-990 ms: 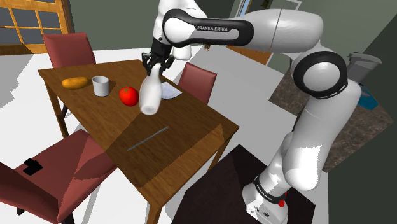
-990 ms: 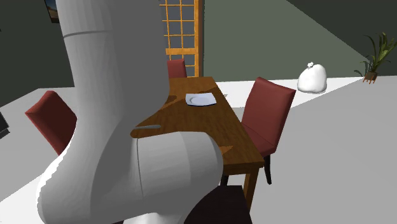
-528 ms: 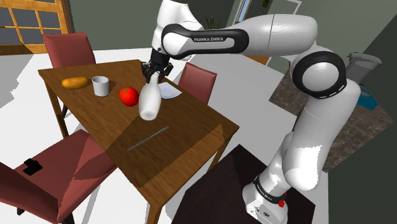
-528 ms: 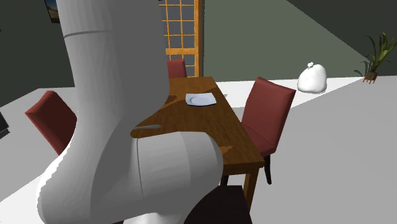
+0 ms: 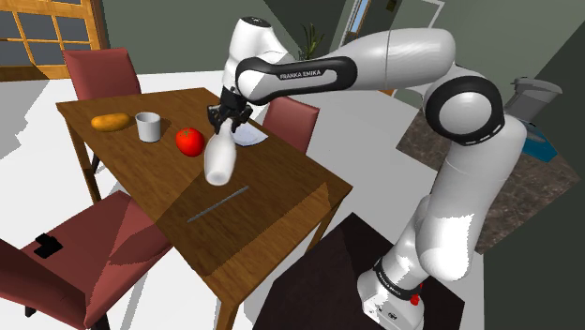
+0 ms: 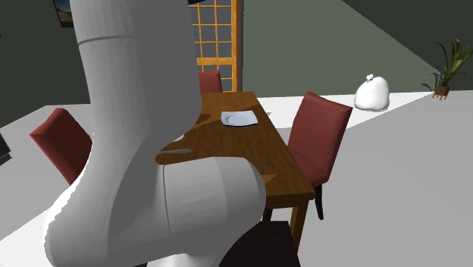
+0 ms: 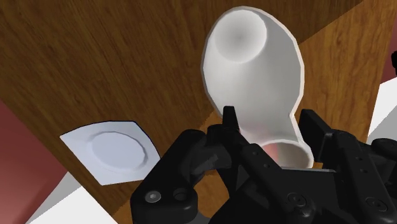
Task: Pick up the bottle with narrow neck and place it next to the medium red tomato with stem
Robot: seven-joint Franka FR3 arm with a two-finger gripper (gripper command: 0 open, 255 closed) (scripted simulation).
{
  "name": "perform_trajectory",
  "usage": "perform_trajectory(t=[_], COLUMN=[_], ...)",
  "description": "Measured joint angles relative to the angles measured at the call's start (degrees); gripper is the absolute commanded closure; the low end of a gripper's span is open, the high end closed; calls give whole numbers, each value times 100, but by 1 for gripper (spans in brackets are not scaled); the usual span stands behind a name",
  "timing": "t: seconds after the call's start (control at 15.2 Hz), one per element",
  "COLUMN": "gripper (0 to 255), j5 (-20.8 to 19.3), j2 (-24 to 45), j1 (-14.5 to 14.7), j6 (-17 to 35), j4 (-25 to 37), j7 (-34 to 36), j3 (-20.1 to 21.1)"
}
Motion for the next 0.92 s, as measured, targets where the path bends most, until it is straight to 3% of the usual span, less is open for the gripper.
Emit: perform_trajectory(t=[0.66, 0.73, 0.92], gripper=[255, 0, 0], j5=[-23, -23, -23], j2=[79, 79, 77], j1=[-1, -1, -1], j6=[297, 297, 298], j4=[-217, -217, -216], j7=[34, 34, 33], j3=[-6, -6, -6])
